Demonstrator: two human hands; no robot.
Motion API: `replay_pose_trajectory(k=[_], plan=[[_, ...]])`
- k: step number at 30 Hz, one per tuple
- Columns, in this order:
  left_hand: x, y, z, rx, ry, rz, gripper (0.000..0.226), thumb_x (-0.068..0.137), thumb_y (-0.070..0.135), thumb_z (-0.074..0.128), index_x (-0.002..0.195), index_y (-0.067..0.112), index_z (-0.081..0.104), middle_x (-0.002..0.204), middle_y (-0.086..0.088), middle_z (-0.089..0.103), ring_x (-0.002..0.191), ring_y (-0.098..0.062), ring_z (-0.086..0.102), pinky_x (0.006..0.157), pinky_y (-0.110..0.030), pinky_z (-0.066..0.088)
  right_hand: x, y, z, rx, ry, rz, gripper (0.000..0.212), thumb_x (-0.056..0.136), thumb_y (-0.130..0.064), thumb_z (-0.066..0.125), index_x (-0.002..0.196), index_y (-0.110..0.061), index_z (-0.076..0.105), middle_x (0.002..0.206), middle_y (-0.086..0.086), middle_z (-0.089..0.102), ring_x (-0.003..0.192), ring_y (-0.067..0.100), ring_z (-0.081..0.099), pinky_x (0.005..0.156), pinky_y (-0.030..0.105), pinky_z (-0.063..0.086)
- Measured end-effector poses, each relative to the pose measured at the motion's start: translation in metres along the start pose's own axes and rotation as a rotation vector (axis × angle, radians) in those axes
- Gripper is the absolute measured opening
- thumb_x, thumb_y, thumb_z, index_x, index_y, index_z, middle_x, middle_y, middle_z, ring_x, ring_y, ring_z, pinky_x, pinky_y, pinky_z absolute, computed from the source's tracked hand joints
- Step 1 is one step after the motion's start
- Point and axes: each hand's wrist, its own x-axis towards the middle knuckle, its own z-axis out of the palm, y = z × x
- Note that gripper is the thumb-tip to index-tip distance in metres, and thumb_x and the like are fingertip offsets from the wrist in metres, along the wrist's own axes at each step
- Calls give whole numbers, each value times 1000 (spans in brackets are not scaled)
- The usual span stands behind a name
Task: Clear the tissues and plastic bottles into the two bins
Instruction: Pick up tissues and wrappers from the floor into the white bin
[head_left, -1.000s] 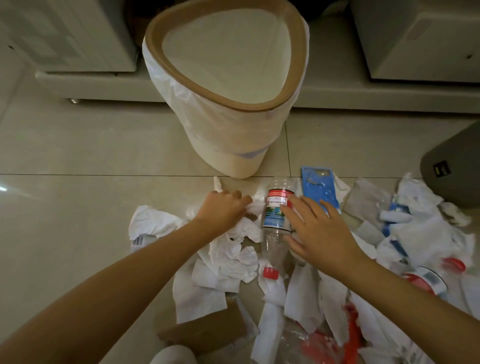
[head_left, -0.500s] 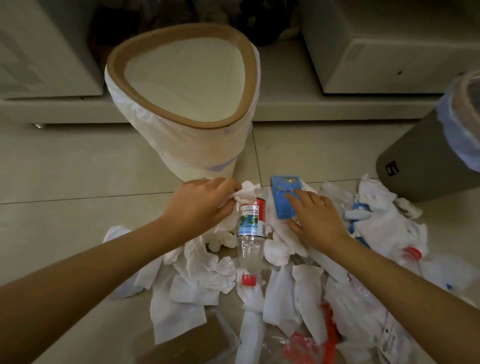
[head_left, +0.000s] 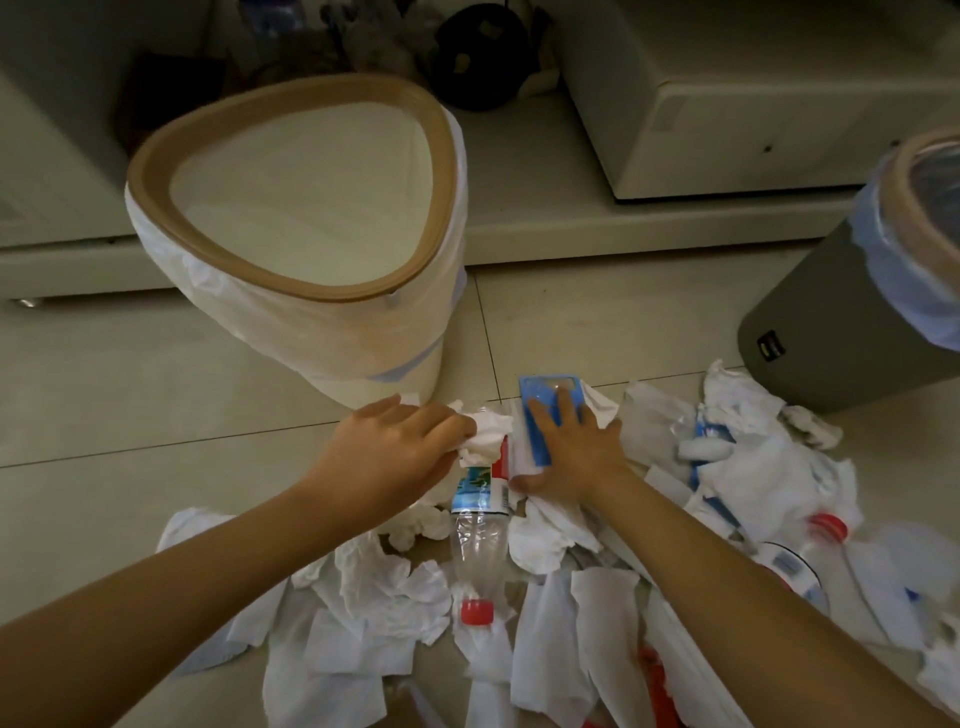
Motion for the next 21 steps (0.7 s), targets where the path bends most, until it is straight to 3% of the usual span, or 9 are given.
replay_pose_trajectory(k=[3, 6, 9, 11, 13, 15, 17, 21], plan=[[0, 1, 8, -13, -15, -10, 22, 88, 23, 51, 102, 18, 66, 93, 0, 69, 69, -21, 66, 64, -32, 52, 4, -7, 9, 53, 19, 9, 110, 70, -78, 54, 150, -32, -6, 156, 12, -23, 142, 40, 10, 104, 60, 32], [1, 1, 11, -21, -14, -12, 23, 87, 23, 50, 102, 17, 67, 93, 0, 69, 69, -22, 66, 66, -33, 54, 5, -9, 9, 122, 50, -30, 91, 82, -56, 59, 150, -29, 5, 158, 13, -17, 139, 43, 15, 94, 47, 47], [1, 0, 11, -9, -15, -9, 24, 87, 23, 50, 101, 16, 68, 93, -1, 70, 68, -20, 67, 66, -34, 55, 2, -8, 8, 55, 125, -36, 76, 88, -38, 59, 149, -24, 16, 159, 15, -4, 133, 42, 29, 85, 42, 49], [0, 0, 9, 2, -19, -13, 25, 87, 25, 48, 101, 16, 68, 93, -2, 71, 69, -20, 68, 69, -37, 55, -2, -6, 6, 5, 184, -37, 68, 85, -26, 63, 144, -17, 30, 155, 19, 16, 119, 40, 46, 74, 39, 50], [-2, -1, 5, 0, -16, -7, 27, 88, 25, 46, 100, 15, 68, 93, -2, 71, 70, -21, 69, 70, -38, 56, -8, -5, 1, -13, 239, -86, 63, 63, -21, 81, 120, -10, 57, 132, 21, 52, 81, 35, 63, 52, 33, 47], [-5, -1, 1, 8, -8, 21, 27, 89, 23, 45, 99, 14, 69, 94, -3, 71, 72, -21, 69, 69, -38, 56, -12, 0, 0, -58, 311, -135, 60, 31, -19, 92, 86, -9, 69, 87, 14, 68, 44, 27, 56, 35, 22, 34], [-8, -2, -3, 30, 7, 67, 20, 89, 21, 54, 101, 14, 68, 98, -5, 71, 76, -21, 70, 71, -40, 56, -17, 2, -3, -69, 380, -187, 55, 26, -15, 91, 76, -10, 70, 67, 9, 65, 35, 24, 51, 33, 18, 31], [-16, -2, -15, 90, 41, 96, 27, 77, 17, 74, 104, 14, 68, 103, -7, 71, 83, -23, 70, 77, -42, 55, -36, 2, -24, -118, 502, -257, 52, 31, -8, 88, 80, -13, 72, 66, 4, 66, 37, 21, 53, 34, 17, 30]])
